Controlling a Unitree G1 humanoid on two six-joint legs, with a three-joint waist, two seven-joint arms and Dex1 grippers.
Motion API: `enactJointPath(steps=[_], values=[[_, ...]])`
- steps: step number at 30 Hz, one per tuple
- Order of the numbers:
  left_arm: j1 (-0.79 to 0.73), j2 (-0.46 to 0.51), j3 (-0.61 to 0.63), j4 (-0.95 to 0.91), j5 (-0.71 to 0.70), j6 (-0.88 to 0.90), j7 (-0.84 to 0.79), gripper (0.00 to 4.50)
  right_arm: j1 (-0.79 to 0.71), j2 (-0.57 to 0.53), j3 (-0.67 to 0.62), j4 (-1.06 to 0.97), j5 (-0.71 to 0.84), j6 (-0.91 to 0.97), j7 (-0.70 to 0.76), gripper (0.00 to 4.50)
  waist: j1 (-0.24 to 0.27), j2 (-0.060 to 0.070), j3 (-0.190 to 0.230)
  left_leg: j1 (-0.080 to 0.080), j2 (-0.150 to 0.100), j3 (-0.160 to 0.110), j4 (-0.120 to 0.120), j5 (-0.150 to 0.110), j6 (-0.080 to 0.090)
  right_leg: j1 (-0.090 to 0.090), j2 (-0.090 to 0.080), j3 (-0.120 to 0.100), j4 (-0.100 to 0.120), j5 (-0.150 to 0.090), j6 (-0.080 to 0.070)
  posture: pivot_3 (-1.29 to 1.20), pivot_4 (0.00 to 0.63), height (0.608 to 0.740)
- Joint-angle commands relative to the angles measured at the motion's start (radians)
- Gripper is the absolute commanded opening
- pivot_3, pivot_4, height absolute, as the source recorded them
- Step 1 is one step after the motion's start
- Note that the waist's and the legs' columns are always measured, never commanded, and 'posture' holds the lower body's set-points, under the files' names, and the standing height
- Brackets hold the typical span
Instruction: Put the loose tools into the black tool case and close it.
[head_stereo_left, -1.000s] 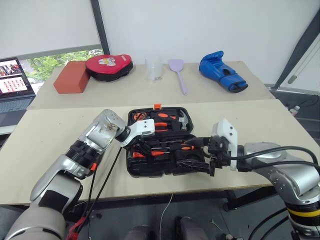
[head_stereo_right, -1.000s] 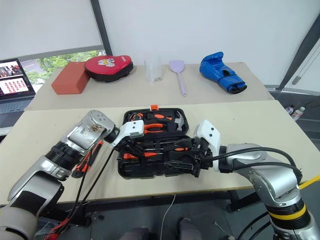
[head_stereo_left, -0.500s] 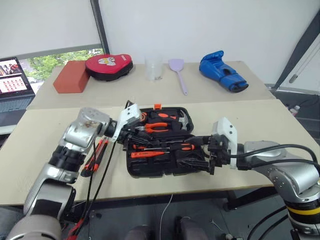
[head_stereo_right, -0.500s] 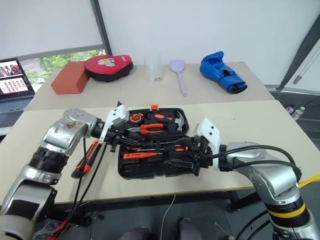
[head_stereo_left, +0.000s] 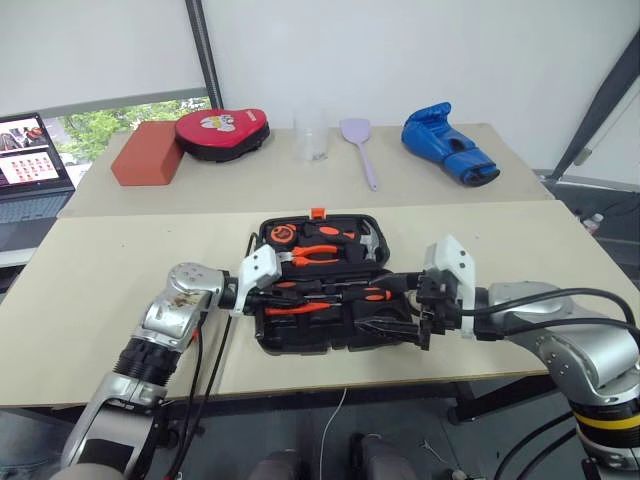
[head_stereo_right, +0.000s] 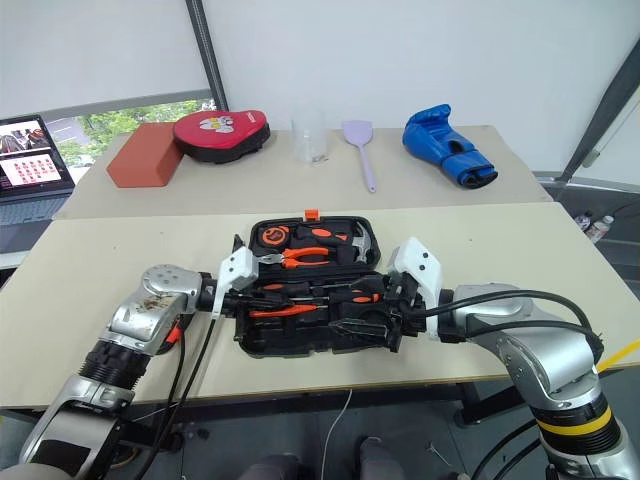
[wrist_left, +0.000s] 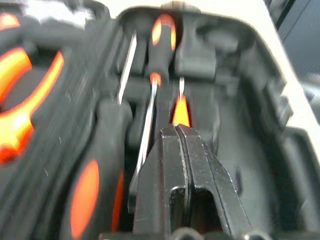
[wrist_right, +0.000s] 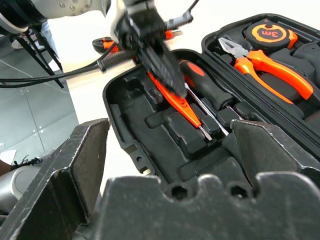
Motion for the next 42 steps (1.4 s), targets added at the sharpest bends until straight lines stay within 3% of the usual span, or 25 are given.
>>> enactJointPath(steps=[1, 7, 12, 15, 17, 21, 25, 28, 33, 42], values=[[0.024, 0.017, -0.054, 0.069, 0.081, -0.097, 0.001, 0.01, -0.026, -0.004, -0.006, 0.001, -0.001, -0.014, 0.005, 4.50, 0.000, 0.000, -0.001, 0.000, 0.000, 0.000, 0.000, 0.000, 0.000, 0.000, 0.000, 0.000, 0.000, 0.000, 0.000, 0.00, 0.150, 0.740], [0.023, 0.011, -0.041, 0.125, 0.086, -0.131, 0.041, 0.01, -0.041, 0.001, -0.003, 0.015, 0.000, -0.013, 0.005, 4.50, 0.000, 0.000, -0.002, 0.007, 0.000, 0.000, -0.001, 0.000, 0.000, 0.006, 0.000, 0.000, -0.001, 0.000, 0.000, 0.00, 0.150, 0.740], [0.050, 0.042, 0.064, -0.036, -0.038, 0.026, 0.058, 0.01, -0.054, 0.010, 0.012, 0.023, -0.010, -0.025, 0.008, 4.50, -0.006, 0.000, -0.002, 0.013, 0.001, 0.000, -0.004, -0.002, 0.002, 0.013, 0.001, 0.000, -0.002, -0.001, 0.001, 0.00, 0.150, 0.740], [0.111, 0.110, 0.233, -0.249, -0.203, 0.259, 0.106, 0.71, -0.094, 0.026, 0.029, 0.047, -0.022, -0.047, 0.020, 4.50, -0.016, -0.001, -0.001, 0.011, 0.002, 0.000, -0.004, -0.002, 0.002, 0.008, 0.002, 0.001, 0.000, 0.000, 0.001, 0.00, 0.150, 0.740], [0.196, 0.158, 0.352, -0.369, -0.259, 0.352, 0.167, 1.47, -0.130, 0.045, 0.039, 0.070, -0.023, -0.057, 0.032, 4.50, -0.024, -0.001, -0.001, 0.007, 0.002, 0.001, -0.003, -0.001, 0.002, 0.002, 0.003, 0.002, 0.001, 0.000, 0.000, 0.00, 0.150, 0.740], [0.444, 0.215, 0.592, -0.545, -0.300, 0.462, 0.285, 3.02, -0.188, 0.072, 0.076, 0.113, -0.033, -0.095, 0.089, 4.50, -0.029, 0.000, -0.001, 0.008, 0.002, 0.002, -0.007, -0.001, 0.001, 0.000, 0.005, 0.003, 0.000, 0.000, 0.000, 0.00, 0.150, 0.740], [0.749, 0.200, 0.810, -0.661, -0.279, 0.465, 0.342, 4.46, -0.230, 0.092, 0.127, 0.151, -0.044, -0.138, 0.174, 4.50, -0.026, -0.001, -0.001, 0.010, 0.002, 0.002, -0.009, -0.003, 0.000, 0.001, 0.005, 0.003, -0.002, -0.001, -0.001, 0.00, 0.150, 0.740], [0.867, 0.182, 0.897, -0.672, -0.282, 0.454, 0.383, 4.46, -0.255, 0.108, 0.159, 0.182, -0.063, -0.164, 0.213, 4.50, -0.015, -0.001, -0.001, 0.011, 0.002, 0.002, -0.009, -0.005, -0.002, 0.002, 0.005, 0.003, -0.004, -0.001, -0.001, 0.00, 0.150, 0.740], [0.869, 0.215, 0.884, -0.676, -0.302, 0.501, 0.425, 4.46, -0.284, 0.142, 0.188, 0.225, -0.090, -0.184, 0.236, 4.50, 0.013, -0.001, -0.001, 0.013, 0.002, 0.002, -0.008, -0.008, -0.008, 0.008, 0.003, 0.000, -0.005, 0.000, 0.000, 0.00, 0.150, 0.740], [0.562, 0.298, 0.612, -0.547, -0.305, 0.715, 0.527, 4.46, -0.240, 0.160, 0.191, 0.172, -0.114, -0.168, 0.198, 4.50, 0.001, -0.001, -0.001, 0.015, 0.001, 0.001, -0.008, -0.008, -0.008, 0.008, 0.004, -0.001, -0.001, 0.000, 0.000, 0.00, 0.150, 0.740]])
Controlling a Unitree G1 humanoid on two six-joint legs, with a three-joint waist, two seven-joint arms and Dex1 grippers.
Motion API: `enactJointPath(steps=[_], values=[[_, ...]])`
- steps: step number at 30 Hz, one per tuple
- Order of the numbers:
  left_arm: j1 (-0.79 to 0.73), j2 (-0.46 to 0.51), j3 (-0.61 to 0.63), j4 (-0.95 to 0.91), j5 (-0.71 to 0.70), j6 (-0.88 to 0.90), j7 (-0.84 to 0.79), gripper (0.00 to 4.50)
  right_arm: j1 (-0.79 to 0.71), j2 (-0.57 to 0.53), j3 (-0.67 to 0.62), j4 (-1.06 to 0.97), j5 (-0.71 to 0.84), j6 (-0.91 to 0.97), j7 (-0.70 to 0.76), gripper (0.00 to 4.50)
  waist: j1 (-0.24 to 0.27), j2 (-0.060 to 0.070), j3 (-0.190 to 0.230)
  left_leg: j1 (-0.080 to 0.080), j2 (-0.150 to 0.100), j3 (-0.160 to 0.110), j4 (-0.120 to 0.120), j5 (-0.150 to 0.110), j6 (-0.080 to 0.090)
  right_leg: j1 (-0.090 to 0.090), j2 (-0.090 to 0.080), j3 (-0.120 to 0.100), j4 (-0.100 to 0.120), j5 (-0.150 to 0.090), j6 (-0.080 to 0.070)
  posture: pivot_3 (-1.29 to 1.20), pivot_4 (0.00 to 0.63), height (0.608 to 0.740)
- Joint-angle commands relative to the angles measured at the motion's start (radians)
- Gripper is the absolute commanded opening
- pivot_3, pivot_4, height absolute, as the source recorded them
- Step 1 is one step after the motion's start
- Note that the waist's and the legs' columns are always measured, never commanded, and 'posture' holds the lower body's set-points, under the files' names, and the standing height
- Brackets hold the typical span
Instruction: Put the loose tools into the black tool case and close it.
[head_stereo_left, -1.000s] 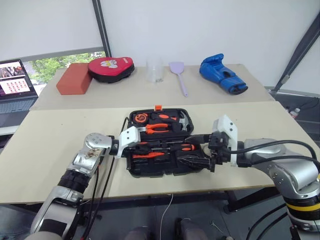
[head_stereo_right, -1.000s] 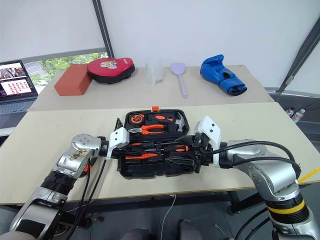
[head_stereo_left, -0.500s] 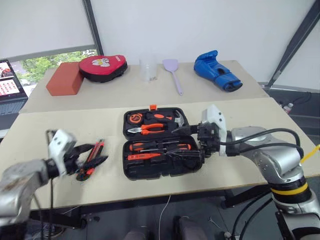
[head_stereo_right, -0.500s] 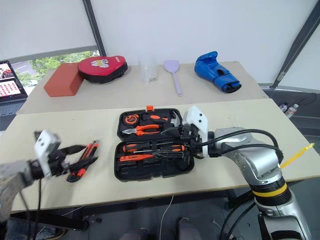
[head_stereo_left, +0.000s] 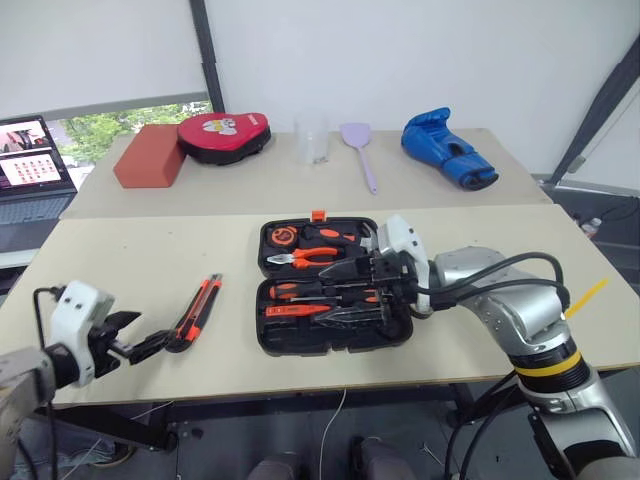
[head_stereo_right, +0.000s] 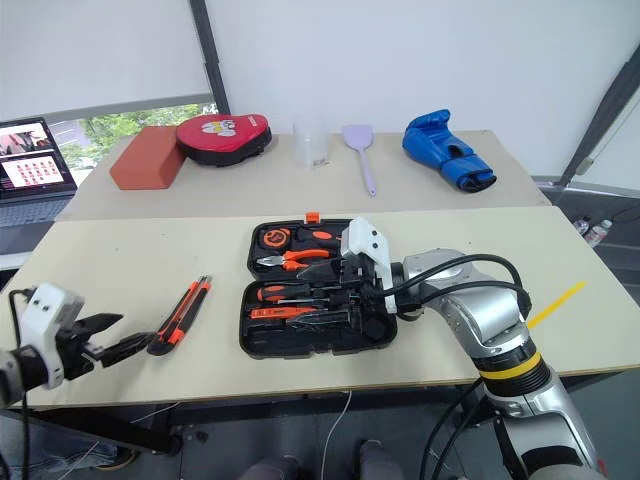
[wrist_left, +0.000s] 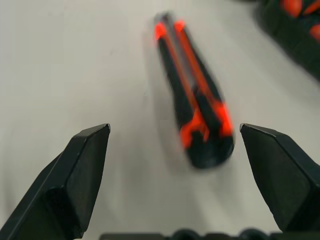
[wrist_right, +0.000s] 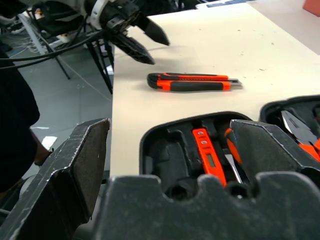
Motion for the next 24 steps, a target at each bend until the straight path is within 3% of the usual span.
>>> enactJointPath(steps=[1, 4, 7, 10, 15, 16, 19, 24], values=[[-0.089, 0.035, -0.133, 0.065, 0.036, 0.059, 0.043, 4.46, 0.016, -0.005, -0.010, -0.063, -0.004, 0.000, -0.020, 4.50, -0.009, 0.000, 0.000, 0.000, 0.000, 0.000, 0.000, 0.000, 0.000, -0.001, 0.000, 0.000, 0.001, 0.000, 0.000, 0.00, 0.150, 0.740], [-0.159, 0.048, -0.268, 0.150, 0.102, 0.072, 0.076, 4.46, 0.040, -0.010, -0.010, -0.098, -0.008, 0.004, -0.040, 4.50, -0.021, 0.000, 0.000, -0.001, 0.000, 0.000, 0.000, 0.000, 0.000, -0.002, 0.000, -0.002, 0.002, 0.000, 0.000, 0.00, 0.150, 0.740], [-0.199, 0.047, -0.320, 0.208, 0.133, 0.072, 0.096, 4.46, 0.050, -0.010, -0.014, -0.113, -0.009, 0.008, -0.058, 4.50, -0.021, 0.001, 0.000, -0.001, -0.001, 0.001, -0.001, 0.000, -0.001, -0.004, -0.001, -0.004, 0.001, 0.000, -0.001, 0.00, 0.150, 0.740], [-0.240, 0.040, -0.331, 0.253, 0.138, 0.069, 0.093, 3.70, 0.069, -0.020, -0.032, -0.135, -0.006, 0.017, -0.083, 4.50, -0.019, 0.001, 0.000, 0.001, -0.001, 0.001, -0.001, 0.000, -0.002, -0.002, -0.002, -0.004, 0.001, -0.001, -0.002, 0.00, 0.150, 0.740], [-0.271, 0.054, -0.279, 0.232, 0.067, 0.067, 0.020, 1.91, 0.101, -0.056, -0.059, -0.161, 0.013, 0.047, -0.096, 4.50, -0.018, 0.001, 0.000, 0.000, 0.000, 0.001, -0.001, 0.001, -0.003, -0.002, -0.002, -0.003, 0.002, -0.001, -0.002, 0.00, 0.150, 0.740], [-0.285, 0.084, -0.258, 0.203, 0.034, -0.026, -0.090, 1.67, 0.115, -0.074, -0.073, -0.173, 0.028, 0.064, -0.092, 4.50, -0.019, 0.001, 0.000, 0.000, 0.000, 0.001, -0.001, 0.001, -0.003, -0.003, -0.002, -0.003, 0.002, -0.001, -0.002, 0.00, 0.150, 0.740], [-0.378, 0.160, -0.251, 0.134, -0.060, -0.127, -0.319, 1.61, 0.151, -0.120, -0.107, -0.207, 0.062, 0.093, -0.080, 4.50, -0.011, -0.001, 0.001, -0.004, 0.000, 0.001, 0.000, 0.001, -0.002, -0.007, -0.002, -0.004, 0.002, -0.001, -0.002, 0.00, 0.150, 0.740], [-0.563, 0.210, -0.470, 0.134, -0.036, -0.165, -0.519, 1.61, 0.222, -0.191, -0.126, -0.260, 0.057, 0.066, -0.058, 4.50, -0.009, 0.000, 0.001, -0.007, -0.003, -0.001, 0.002, 0.001, -0.002, -0.006, -0.006, -0.014, -0.001, 0.000, -0.003, 0.00, 0.150, 0.740]])
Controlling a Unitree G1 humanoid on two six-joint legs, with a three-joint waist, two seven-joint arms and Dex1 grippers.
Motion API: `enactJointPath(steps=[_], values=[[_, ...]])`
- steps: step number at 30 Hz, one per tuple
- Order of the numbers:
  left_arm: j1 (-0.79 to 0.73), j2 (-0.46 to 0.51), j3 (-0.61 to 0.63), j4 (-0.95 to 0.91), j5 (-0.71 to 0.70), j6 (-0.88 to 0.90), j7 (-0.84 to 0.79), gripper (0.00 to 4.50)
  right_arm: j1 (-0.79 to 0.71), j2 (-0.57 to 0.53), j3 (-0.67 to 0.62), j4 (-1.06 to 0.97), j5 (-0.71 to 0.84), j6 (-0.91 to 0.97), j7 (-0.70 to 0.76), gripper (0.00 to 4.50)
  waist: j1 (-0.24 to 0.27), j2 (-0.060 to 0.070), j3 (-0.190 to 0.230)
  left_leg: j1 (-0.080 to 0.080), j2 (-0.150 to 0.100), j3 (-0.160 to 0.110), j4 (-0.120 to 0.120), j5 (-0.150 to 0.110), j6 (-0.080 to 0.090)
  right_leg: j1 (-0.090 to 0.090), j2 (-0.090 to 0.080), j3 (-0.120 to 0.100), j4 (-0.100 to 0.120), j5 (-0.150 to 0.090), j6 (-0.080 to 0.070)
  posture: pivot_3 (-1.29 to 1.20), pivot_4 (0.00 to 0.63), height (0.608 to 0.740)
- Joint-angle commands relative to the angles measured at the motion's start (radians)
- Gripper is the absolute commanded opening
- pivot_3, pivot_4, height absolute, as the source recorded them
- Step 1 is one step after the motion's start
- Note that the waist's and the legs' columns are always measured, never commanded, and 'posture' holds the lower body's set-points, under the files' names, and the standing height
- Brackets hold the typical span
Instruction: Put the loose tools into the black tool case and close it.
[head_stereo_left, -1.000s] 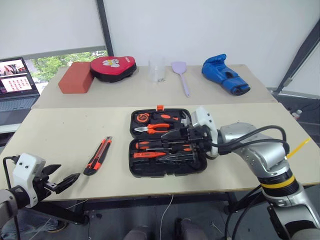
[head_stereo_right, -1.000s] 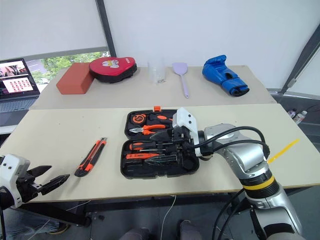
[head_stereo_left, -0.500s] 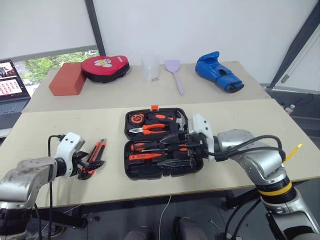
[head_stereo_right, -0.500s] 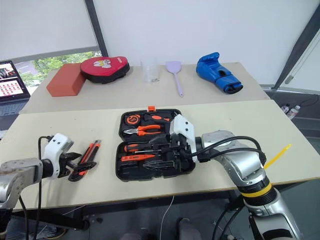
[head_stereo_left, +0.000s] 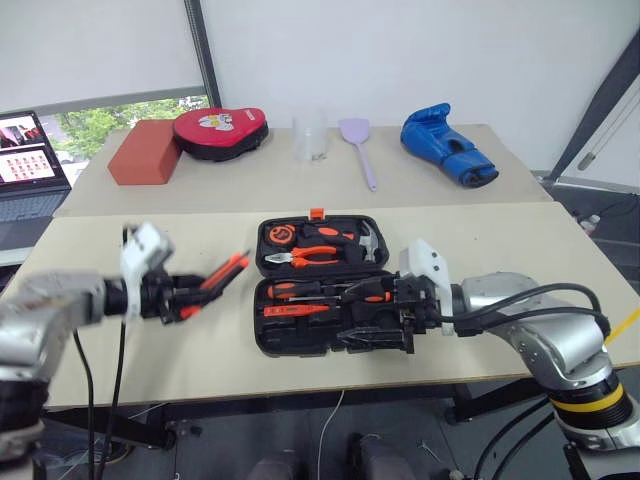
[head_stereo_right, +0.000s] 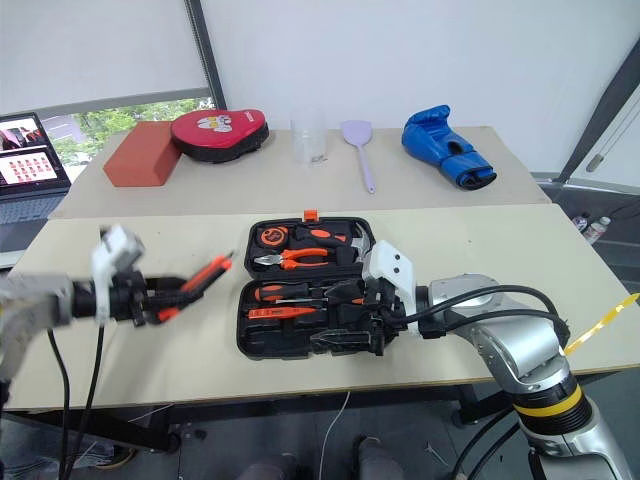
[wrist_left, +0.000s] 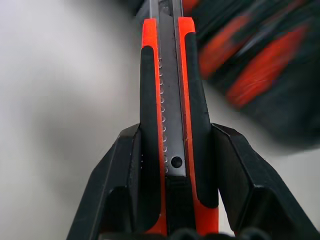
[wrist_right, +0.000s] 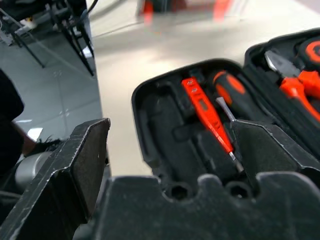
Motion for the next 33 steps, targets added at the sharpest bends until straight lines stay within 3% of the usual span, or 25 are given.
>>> enactJointPath(steps=[1, 7, 12, 21, 31, 32, 33], values=[[-0.098, -0.013, -0.196, -0.024, 0.045, -0.077, -0.150, 1.61, 0.055, -0.051, -0.036, -0.065, 0.002, -0.035, 0.027, 4.50, -0.001, 0.001, -0.001, 0.002, 0.000, 0.000, -0.001, 0.000, 0.000, 0.002, -0.001, -0.001, -0.001, 0.000, 0.000, 0.00, 0.150, 0.740], [-0.245, -0.161, -0.500, 0.104, 0.254, -0.210, -0.213, 1.61, 0.096, -0.039, -0.059, -0.094, -0.001, -0.026, -0.044, 4.50, -0.004, 0.000, 0.000, 0.003, 0.003, 0.000, 0.001, 0.000, 0.001, 0.007, 0.000, 0.001, -0.005, 0.001, -0.001, 0.00, 0.150, 0.740], [-0.290, -0.267, -0.608, 0.194, 0.350, -0.205, -0.189, 1.61, 0.132, -0.030, -0.087, -0.127, 0.013, -0.007, -0.105, 4.50, 0.000, 0.000, 0.000, 0.003, 0.003, -0.001, 0.000, 0.003, 0.008, 0.006, 0.001, 0.002, -0.005, 0.001, -0.001, 0.00, 0.150, 0.740], [-0.309, -0.336, -0.631, 0.126, 0.320, -0.040, -0.224, 1.61, 0.183, -0.029, -0.122, -0.168, 0.033, 0.020, -0.172, 4.50, 0.000, 0.001, 0.000, 0.003, 0.003, -0.001, 0.001, 0.004, 0.009, 0.006, 0.001, 0.002, -0.004, 0.001, -0.001, 0.00, 0.150, 0.740], [-0.307, -0.338, -0.639, 0.117, 0.331, -0.008, -0.221, 1.61, 0.174, -0.029, -0.117, -0.141, 0.038, 0.016, -0.199, 4.50, 0.000, 0.001, 0.000, 0.003, 0.003, -0.001, 0.001, 0.004, 0.009, 0.006, 0.001, 0.002, -0.004, 0.001, -0.001, 0.00, 0.150, 0.740], [-0.307, -0.339, -0.630, 0.110, 0.318, 0.001, -0.226, 2.61, 0.174, -0.029, -0.116, -0.139, 0.037, 0.016, -0.200, 4.50, 0.000, 0.001, 0.000, 0.003, 0.003, -0.001, 0.001, 0.004, 0.009, 0.006, 0.001, 0.002, -0.005, 0.001, -0.001, 0.00, 0.150, 0.740], [-0.311, -0.341, -0.609, 0.098, 0.289, 0.023, -0.238, 2.78, 0.172, -0.029, -0.112, -0.134, 0.036, 0.015, -0.199, 4.50, 0.000, 0.001, 0.000, 0.003, 0.003, -0.001, 0.001, 0.004, 0.009, 0.006, 0.001, 0.002, -0.005, 0.001, -0.001, 0.00, 0.150, 0.740]])
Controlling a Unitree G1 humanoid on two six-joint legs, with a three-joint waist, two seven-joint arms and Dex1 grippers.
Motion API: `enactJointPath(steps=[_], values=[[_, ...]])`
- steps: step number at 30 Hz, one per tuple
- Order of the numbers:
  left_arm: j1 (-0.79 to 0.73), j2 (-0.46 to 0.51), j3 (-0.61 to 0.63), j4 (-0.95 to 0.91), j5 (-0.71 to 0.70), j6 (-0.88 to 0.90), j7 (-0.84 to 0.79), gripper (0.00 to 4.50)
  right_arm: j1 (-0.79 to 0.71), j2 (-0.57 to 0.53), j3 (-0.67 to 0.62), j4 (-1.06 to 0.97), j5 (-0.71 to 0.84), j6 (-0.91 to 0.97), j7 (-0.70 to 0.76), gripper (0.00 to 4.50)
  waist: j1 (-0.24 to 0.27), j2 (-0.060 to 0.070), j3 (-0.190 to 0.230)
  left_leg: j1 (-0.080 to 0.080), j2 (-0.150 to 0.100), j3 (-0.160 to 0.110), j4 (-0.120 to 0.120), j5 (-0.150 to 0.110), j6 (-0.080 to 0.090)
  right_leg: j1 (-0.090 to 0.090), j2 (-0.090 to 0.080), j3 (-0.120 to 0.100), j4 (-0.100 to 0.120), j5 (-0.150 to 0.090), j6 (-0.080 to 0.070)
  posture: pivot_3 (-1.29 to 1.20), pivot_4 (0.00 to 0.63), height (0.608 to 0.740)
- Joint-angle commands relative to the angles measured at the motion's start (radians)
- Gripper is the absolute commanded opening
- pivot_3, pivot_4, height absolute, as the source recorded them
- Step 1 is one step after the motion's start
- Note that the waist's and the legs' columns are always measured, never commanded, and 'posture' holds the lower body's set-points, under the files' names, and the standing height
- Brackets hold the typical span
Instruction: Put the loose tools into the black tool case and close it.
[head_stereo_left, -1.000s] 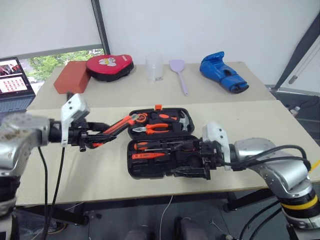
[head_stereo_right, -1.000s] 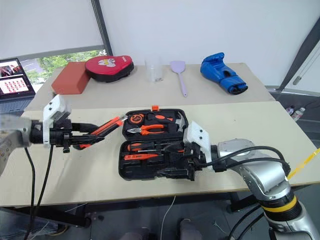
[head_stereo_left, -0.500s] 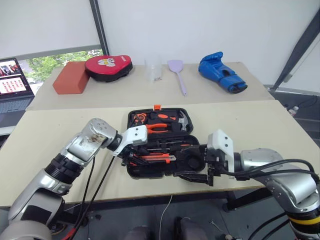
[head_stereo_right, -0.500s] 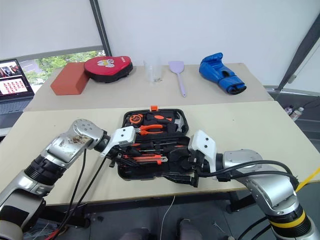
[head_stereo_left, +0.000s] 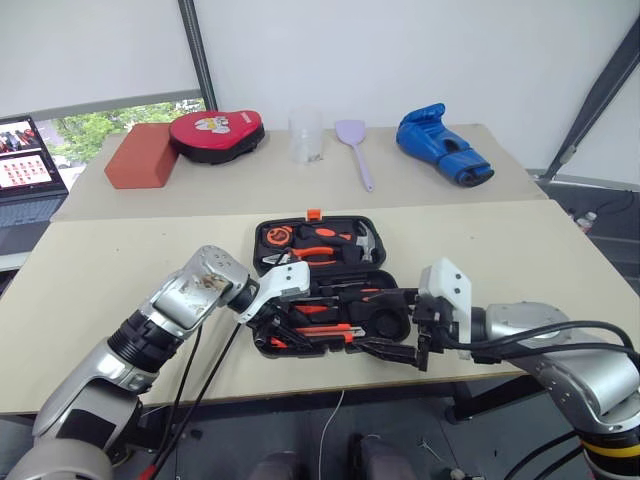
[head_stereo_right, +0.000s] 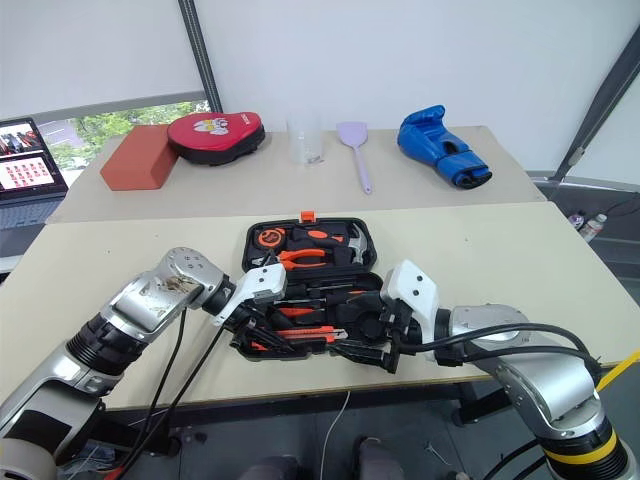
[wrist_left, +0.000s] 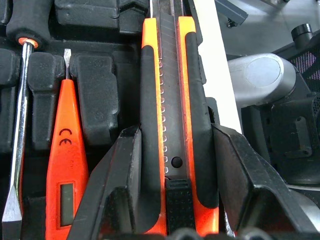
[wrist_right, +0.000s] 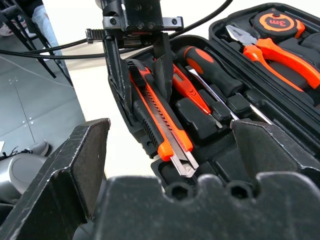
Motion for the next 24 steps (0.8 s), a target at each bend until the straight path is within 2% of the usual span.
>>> enactJointPath(steps=[1, 4, 9, 12, 21, 22, 24], values=[[-0.018, -0.005, 0.043, -0.036, -0.068, 0.052, -0.028, 3.19, -0.013, 0.003, -0.022, -0.006, 0.008, -0.003, -0.005, 4.50, 0.000, 0.000, 0.000, 0.000, 0.000, 0.000, 0.000, 0.000, 0.000, 0.000, 0.000, 0.000, 0.000, 0.000, 0.000, 0.00, 0.150, 0.740], [-0.029, -0.004, 0.084, -0.034, -0.100, 0.051, -0.025, 4.37, -0.018, 0.003, -0.016, 0.000, 0.010, -0.004, 0.001, 4.50, 0.000, 0.000, 0.000, 0.000, 0.000, 0.000, 0.000, 0.000, 0.000, 0.000, 0.000, 0.000, 0.000, 0.000, 0.000, 0.00, 0.150, 0.740], [-0.033, 0.000, 0.106, -0.013, -0.106, 0.036, -0.010, 4.37, -0.022, -0.001, -0.011, 0.009, 0.009, -0.006, 0.010, 4.50, 0.000, 0.000, 0.000, 0.000, 0.000, 0.000, 0.000, 0.000, 0.000, 0.000, 0.000, 0.000, 0.000, 0.000, 0.000, 0.00, 0.150, 0.740], [-0.016, 0.015, 0.098, -0.010, -0.095, -0.019, -0.030, 3.65, -0.026, -0.004, -0.010, 0.014, 0.008, -0.007, 0.016, 4.50, 0.000, 0.000, 0.000, 0.000, 0.000, 0.000, 0.000, 0.000, 0.000, 0.000, 0.000, 0.000, 0.000, 0.000, 0.000, 0.00, 0.150, 0.740], [0.000, 0.010, 0.019, 0.019, -0.012, -0.154, -0.037, 0.21, -0.019, -0.011, -0.019, 0.013, 0.008, -0.004, 0.020, 4.50, 0.001, 0.000, 0.000, 0.000, 0.000, 0.000, 0.000, 0.000, 0.000, 0.000, 0.000, 0.000, 0.000, 0.000, 0.000, 0.00, 0.150, 0.740], [-0.001, 0.003, 0.006, 0.028, 0.007, -0.171, -0.026, 0.02, -0.015, -0.012, -0.020, 0.011, 0.008, -0.003, 0.020, 4.50, 0.001, 0.000, 0.000, 0.000, 0.000, 0.000, 0.000, 0.000, 0.000, 0.000, 0.000, 0.000, 0.000, 0.000, 0.000, 0.00, 0.150, 0.740], [0.002, -0.023, -0.030, 0.056, 0.070, -0.216, 0.021, 0.02, -0.010, -0.014, -0.023, 0.007, 0.009, -0.002, 0.019, 4.50, 0.003, 0.000, 0.000, 0.000, 0.000, 0.000, 0.000, 0.000, 0.000, 0.000, 0.000, 0.000, 0.000, 0.000, 0.000, 0.00, 0.150, 0.740]])
